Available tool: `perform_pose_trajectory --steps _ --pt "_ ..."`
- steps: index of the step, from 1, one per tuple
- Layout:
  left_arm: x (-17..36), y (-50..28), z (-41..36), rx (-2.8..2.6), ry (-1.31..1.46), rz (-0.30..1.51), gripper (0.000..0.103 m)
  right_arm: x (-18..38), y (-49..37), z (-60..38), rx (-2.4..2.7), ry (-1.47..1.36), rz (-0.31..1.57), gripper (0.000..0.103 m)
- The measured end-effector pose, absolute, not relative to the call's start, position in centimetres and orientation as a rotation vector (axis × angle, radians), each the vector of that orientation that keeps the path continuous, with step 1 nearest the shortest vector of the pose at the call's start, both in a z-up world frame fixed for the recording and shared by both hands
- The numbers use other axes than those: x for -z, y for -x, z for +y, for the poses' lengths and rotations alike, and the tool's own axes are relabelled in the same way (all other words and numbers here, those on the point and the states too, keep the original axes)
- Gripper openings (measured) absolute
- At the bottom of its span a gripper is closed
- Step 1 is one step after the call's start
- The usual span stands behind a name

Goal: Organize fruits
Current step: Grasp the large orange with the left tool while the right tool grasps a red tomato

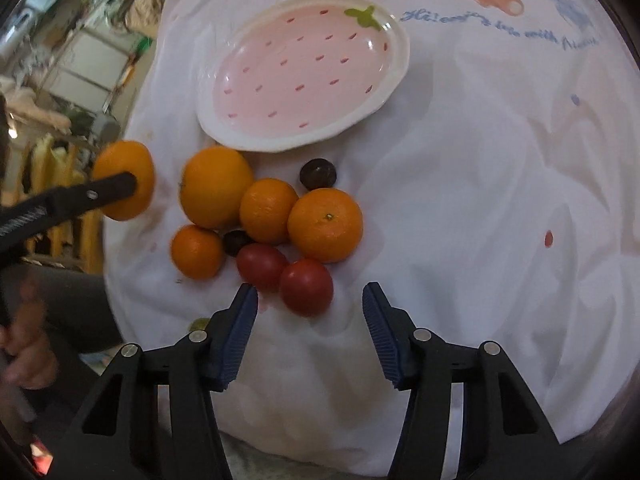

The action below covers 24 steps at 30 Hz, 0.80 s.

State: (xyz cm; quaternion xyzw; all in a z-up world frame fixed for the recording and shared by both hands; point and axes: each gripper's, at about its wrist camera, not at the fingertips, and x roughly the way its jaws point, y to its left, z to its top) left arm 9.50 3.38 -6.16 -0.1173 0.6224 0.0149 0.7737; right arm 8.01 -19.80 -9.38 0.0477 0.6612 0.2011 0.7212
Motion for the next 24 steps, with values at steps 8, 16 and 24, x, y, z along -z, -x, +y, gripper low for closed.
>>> perform_pose_trajectory --steps 8,16,24 --pt "5.8 -9.4 3.0 -0.027 0.244 1.322 0.051 9.7 -8.0 -19.4 -0.48 -0.106 1.461 0.031" --pt "5.0 -8.9 3.2 -0.047 0.188 1.272 0.051 7.0 -7.2 -22.2 -0.452 -0.203 1.364 0.031" --pt "4.0 -8.5 3.3 -0.062 0.15 1.212 0.051 3.0 -7.8 -24.8 -0.442 -0.35 1.186 0.031"
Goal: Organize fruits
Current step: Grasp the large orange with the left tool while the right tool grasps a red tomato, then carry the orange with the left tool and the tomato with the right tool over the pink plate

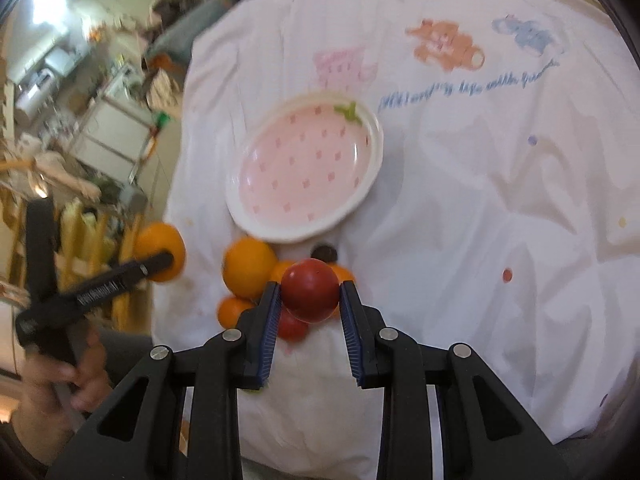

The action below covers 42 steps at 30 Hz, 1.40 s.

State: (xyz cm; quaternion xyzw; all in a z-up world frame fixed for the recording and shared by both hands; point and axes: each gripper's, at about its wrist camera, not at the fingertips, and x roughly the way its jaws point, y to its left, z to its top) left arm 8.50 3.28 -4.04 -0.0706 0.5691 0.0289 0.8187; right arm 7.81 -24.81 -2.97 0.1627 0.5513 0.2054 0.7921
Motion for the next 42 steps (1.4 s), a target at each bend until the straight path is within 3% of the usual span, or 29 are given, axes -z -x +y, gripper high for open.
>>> perform_pose_trajectory --steps 13,27,42 --pt "1.8 -9.1 2.4 -0.047 0.12 1.124 0.051 0.1 -9.8 -26.0 -0.446 -0.411 1.054 0.031" --pt "-0.3 -15.1 0.0 0.01 0.078 1.142 0.051 -1.6 -15.9 -25.6 -0.461 -0.43 1.033 0.032" --pt "3.3 -22.0 -1.4 0.018 0.022 1.192 0.051 2.4 -23.2 -23.5 -0.455 -0.38 1.103 0.032"
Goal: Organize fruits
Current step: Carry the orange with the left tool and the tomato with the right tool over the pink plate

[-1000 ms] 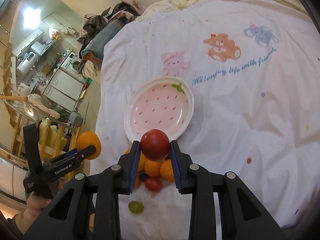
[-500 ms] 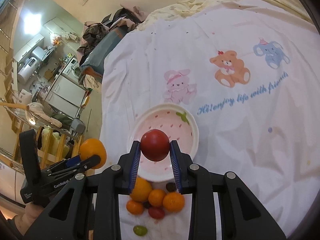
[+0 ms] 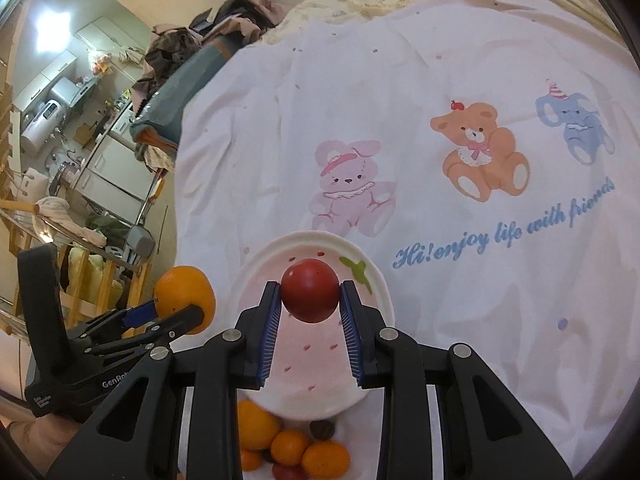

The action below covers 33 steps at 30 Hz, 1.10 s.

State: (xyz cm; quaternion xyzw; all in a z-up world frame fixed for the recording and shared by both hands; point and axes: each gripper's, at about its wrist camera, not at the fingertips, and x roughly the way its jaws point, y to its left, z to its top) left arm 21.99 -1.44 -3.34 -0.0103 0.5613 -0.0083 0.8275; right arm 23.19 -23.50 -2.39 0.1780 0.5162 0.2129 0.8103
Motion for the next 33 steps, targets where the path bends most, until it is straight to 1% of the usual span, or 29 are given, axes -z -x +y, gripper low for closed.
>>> perform_pose_trajectory --steps 9,17,33 --pt "7.2 -24.1 -2.4 0.077 0.002 1.23 0.051 6.7 -26.3 -22.5 -0.458 -0.342 1.167 0.032" --pt "9.7 -24.1 -3.0 0.128 -0.016 1.279 0.051 10.3 -27.0 -22.2 -0.493 -0.405 1.265 0.032" --pt "9.9 -24.6 -2.8 0.123 0.011 1.299 0.055 11.3 -27.5 -21.1 -0.483 -0.392 1.297 0.033"
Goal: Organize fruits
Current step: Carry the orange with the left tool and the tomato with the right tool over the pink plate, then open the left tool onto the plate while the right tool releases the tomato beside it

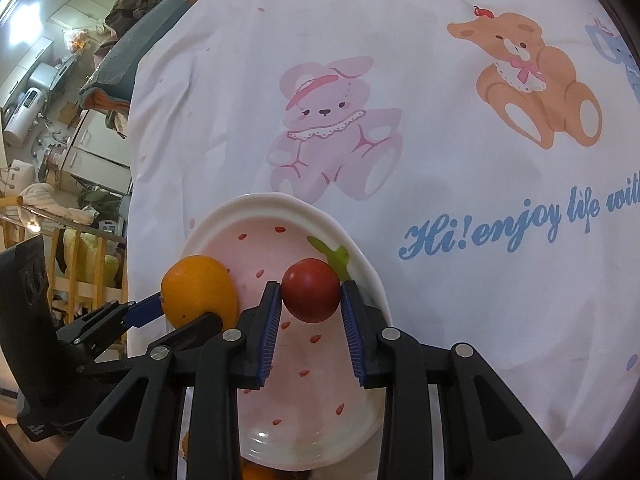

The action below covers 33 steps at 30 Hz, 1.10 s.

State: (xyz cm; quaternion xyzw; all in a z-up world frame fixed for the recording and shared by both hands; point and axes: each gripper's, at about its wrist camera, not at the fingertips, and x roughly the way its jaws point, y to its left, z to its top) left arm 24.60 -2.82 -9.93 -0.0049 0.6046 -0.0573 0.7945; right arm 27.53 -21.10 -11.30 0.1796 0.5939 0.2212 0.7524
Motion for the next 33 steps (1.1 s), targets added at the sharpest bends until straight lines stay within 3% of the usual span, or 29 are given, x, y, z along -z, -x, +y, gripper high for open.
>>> perform_pose_trajectory --steps 8,13,20,21,23,24,30,33 --pt "10.0 -24.6 -3.0 0.129 -0.008 1.302 0.058 11.2 -27.5 -20.7 -0.476 -0.38 1.289 0.034" --pt "10.0 -24.4 -2.7 0.127 0.019 1.3 0.078 10.8 -27.6 -20.5 -0.472 -0.342 1.266 0.034" --pt "9.7 -24.1 -3.0 0.131 0.01 1.29 0.079 10.6 -27.7 -21.1 -0.469 -0.362 1.263 0.035" --pt "9.6 -24.0 -3.0 0.141 0.015 1.286 0.079 10.4 -27.7 -21.2 -0.475 -0.374 1.253 0.037" --pt "9.1 -23.9 -3.1 0.147 0.011 1.268 0.079 9.6 -27.6 -21.6 -0.495 -0.398 1.214 0.054" --pt "8.9 -23.9 -3.2 0.146 0.006 1.261 0.079 9.2 -27.6 -21.7 -0.492 -0.4 1.198 0.068" --pt "7.5 -23.4 -3.4 0.147 0.003 1.211 0.079 7.2 -27.4 -22.7 -0.48 -0.422 1.13 0.071" --pt "6.7 -23.0 -3.2 0.14 0.0 1.182 0.079 6.3 -26.9 -23.0 -0.463 -0.395 1.108 0.081"
